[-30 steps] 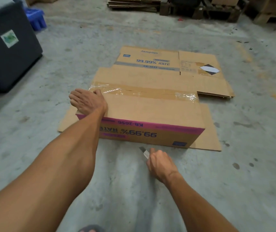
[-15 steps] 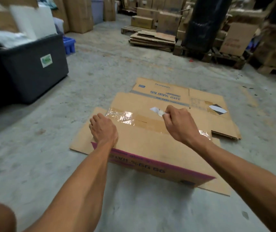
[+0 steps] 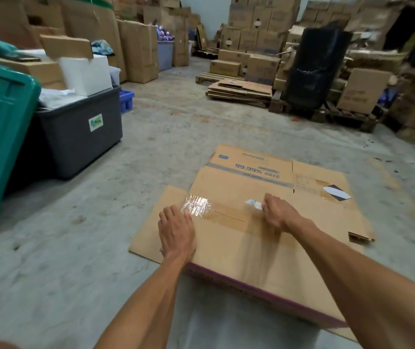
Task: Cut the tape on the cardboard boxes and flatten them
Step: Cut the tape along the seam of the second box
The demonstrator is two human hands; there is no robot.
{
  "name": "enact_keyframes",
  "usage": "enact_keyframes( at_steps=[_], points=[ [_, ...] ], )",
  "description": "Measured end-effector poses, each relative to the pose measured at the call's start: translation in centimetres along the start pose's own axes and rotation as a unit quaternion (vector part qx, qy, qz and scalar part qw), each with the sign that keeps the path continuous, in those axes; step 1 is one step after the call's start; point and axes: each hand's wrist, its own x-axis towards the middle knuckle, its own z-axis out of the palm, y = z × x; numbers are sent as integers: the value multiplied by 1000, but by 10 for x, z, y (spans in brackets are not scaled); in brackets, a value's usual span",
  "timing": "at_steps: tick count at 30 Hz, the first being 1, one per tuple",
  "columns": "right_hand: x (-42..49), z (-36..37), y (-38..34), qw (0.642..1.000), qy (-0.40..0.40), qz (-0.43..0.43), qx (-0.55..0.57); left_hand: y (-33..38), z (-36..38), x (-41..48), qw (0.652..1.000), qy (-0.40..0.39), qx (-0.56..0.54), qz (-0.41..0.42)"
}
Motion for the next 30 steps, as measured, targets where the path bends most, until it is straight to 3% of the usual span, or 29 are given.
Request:
enact_keyframes(
  at_steps=[7, 12, 17, 20, 25, 30],
  points=[
    [-25, 35, 1, 994, -76, 55, -60, 13, 20, 27, 996, -93, -8, -4],
    [-37, 14, 8, 984, -137, 73, -92, 18, 16, 26, 990, -134, -8, 46],
    [-38, -25, 3, 978, -190, 77, 29, 18, 1, 19, 987, -136, -15, 86],
    [-36, -38, 3, 980, -154, 56, 110, 19, -4, 5, 991, -111, 9, 79],
    [-13, -38, -11, 998, -52, -32, 7, 17, -11, -25, 997, -69, 28, 17],
    [9, -24, -73, 992, 10, -127, 0, 18, -23, -28, 994, -100, 15, -27]
  ],
)
